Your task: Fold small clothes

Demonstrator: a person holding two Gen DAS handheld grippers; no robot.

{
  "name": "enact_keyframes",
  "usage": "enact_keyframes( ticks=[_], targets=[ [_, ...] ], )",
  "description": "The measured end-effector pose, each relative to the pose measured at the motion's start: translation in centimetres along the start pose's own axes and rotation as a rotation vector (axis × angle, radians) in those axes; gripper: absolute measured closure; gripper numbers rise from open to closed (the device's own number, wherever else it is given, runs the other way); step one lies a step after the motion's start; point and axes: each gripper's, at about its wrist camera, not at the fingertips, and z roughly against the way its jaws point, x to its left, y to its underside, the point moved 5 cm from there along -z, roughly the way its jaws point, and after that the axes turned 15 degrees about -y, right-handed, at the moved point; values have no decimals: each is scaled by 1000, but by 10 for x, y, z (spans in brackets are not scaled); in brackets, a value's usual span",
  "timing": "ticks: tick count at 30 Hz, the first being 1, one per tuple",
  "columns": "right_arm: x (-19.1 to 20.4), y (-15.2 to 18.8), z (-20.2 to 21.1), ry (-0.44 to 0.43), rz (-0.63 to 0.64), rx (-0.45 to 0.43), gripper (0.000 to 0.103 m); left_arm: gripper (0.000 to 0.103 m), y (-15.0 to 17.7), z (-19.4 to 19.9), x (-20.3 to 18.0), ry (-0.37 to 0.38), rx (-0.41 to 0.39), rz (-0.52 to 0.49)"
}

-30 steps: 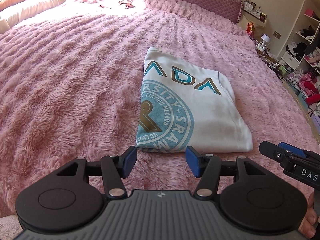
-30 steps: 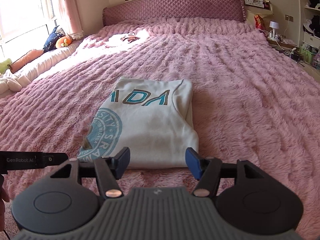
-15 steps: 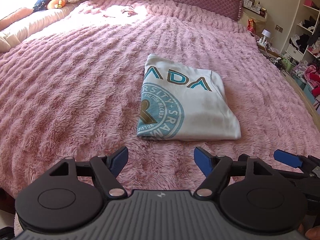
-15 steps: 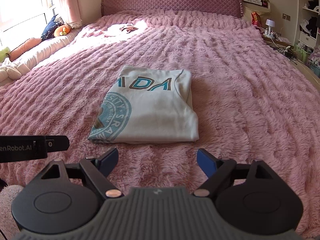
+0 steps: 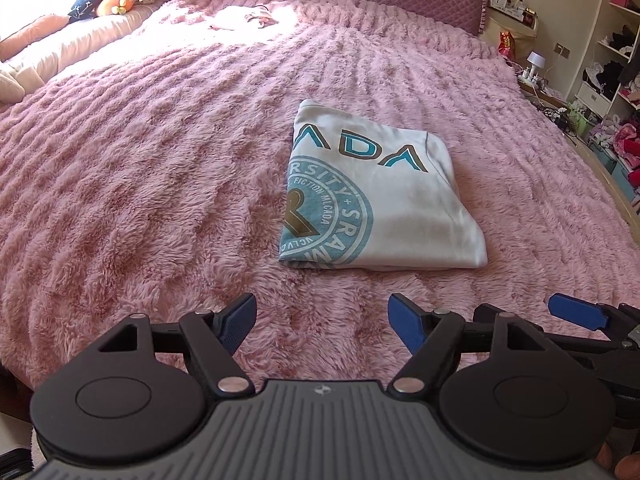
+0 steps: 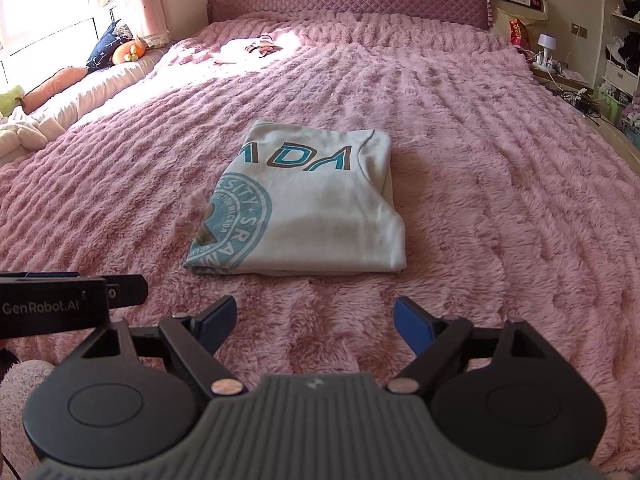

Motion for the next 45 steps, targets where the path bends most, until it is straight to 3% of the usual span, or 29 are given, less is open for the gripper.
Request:
enact_keyframes(
  ticks=[22, 45],
  targets=[
    [3, -3, 5, 15, 11, -2, 21, 15, 5, -3, -1, -8, 20, -10],
    [-2, -1, 6, 24, 10, 5, 21, 8, 9, -10, -7, -38, 47, -40]
  ],
)
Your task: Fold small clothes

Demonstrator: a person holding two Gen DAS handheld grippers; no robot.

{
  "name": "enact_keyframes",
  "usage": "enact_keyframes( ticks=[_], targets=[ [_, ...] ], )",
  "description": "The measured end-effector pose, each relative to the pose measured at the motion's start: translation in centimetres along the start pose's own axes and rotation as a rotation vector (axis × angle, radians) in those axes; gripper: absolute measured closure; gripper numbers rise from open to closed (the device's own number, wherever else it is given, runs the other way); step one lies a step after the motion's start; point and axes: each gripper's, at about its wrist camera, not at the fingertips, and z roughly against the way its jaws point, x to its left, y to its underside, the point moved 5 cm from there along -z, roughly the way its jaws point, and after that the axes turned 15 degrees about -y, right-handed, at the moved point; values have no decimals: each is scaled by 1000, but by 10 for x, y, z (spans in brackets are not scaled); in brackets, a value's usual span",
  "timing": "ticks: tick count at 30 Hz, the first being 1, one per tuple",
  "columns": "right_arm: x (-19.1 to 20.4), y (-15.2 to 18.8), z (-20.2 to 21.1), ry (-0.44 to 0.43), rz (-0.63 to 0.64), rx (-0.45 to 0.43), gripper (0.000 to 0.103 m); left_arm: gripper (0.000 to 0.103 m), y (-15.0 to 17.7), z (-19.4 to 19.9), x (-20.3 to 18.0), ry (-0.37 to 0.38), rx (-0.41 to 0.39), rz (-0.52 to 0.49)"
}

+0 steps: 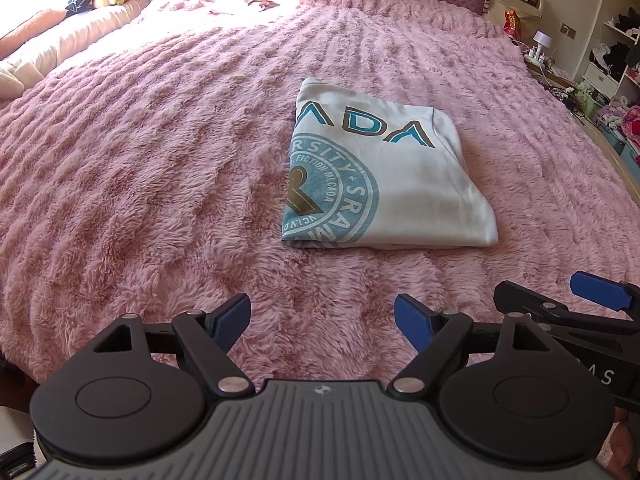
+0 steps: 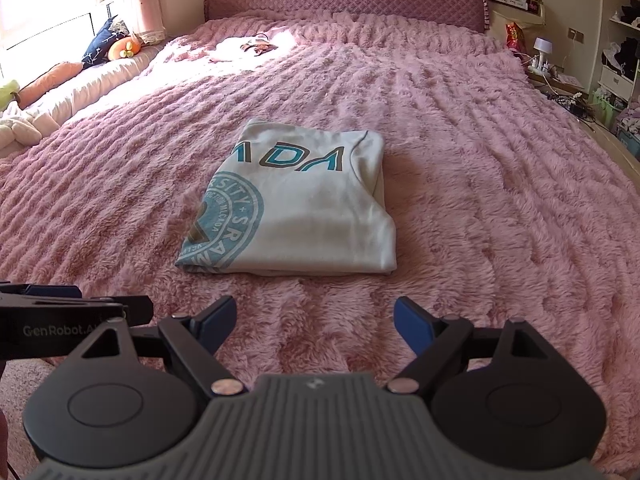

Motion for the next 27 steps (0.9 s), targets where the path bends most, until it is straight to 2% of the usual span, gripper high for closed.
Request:
enact_keyframes(
  ticks=[7, 9, 12, 21, 27],
  targets=[
    [-3, 1, 0, -2, -8, 0, 21, 6, 0, -3, -2, -10, -6, -2],
    [-2, 1, -1, -1, -4, 4, 21, 0, 0, -4, -1, -13, -3, 1],
    [-3, 3, -3, -1, -8, 10, 21, 0, 1, -6, 0, -4, -2, 12],
    [-7, 2, -5, 5, -23, 9, 21, 4, 1, -1, -4, 11, -69, -2],
    [-6, 3, -6, 2, -17, 14, 21, 5, 0, -4, -4, -6, -35, 15]
  ],
)
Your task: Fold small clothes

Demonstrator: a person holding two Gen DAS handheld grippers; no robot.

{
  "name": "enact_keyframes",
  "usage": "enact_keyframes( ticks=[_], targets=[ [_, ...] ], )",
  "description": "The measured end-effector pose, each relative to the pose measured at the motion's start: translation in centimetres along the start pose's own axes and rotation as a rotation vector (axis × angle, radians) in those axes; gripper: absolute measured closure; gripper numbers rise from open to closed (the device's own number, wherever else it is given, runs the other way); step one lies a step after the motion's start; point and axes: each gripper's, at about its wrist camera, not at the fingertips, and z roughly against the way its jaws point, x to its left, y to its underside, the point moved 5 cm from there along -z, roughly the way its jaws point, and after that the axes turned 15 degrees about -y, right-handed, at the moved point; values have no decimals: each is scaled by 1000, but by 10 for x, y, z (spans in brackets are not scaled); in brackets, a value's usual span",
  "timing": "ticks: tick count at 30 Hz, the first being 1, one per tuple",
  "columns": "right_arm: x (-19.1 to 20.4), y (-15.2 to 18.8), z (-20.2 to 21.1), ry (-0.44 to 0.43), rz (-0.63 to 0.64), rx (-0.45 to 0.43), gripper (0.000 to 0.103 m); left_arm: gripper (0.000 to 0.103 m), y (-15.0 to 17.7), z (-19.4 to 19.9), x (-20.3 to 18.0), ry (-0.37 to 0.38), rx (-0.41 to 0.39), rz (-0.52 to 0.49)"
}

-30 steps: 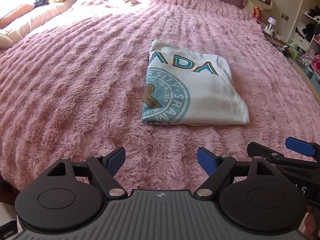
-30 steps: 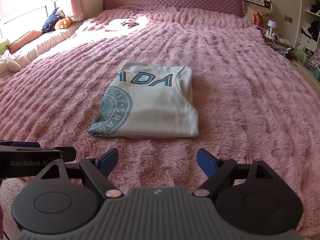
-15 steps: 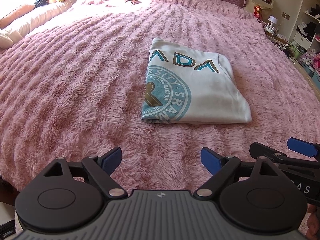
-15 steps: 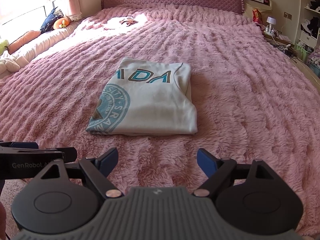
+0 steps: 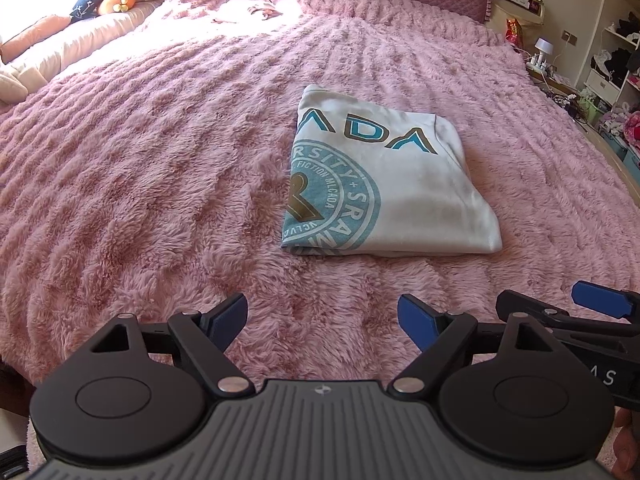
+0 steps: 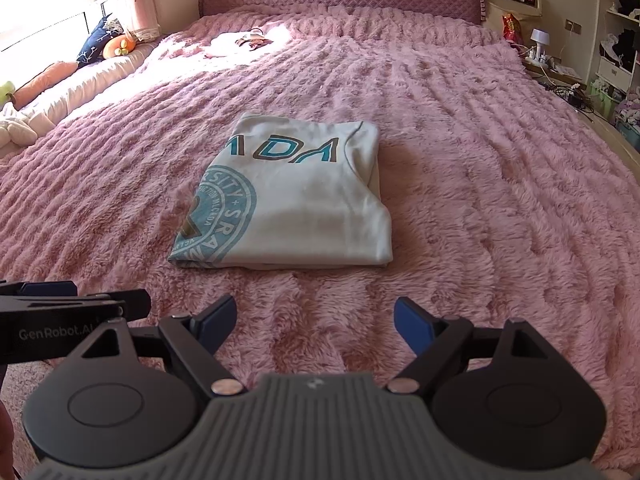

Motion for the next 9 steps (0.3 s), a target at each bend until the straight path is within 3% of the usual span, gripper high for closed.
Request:
enact_keyframes(
  ticks=[6, 9],
  targets=[
    [-2, 0, 0, 10, -4, -3, 21, 5, 1, 1, 3, 58, -21, 19],
    [-1, 1, -1, 9, -7, -1, 21, 3, 1, -1, 0, 30, -5, 3]
  ],
)
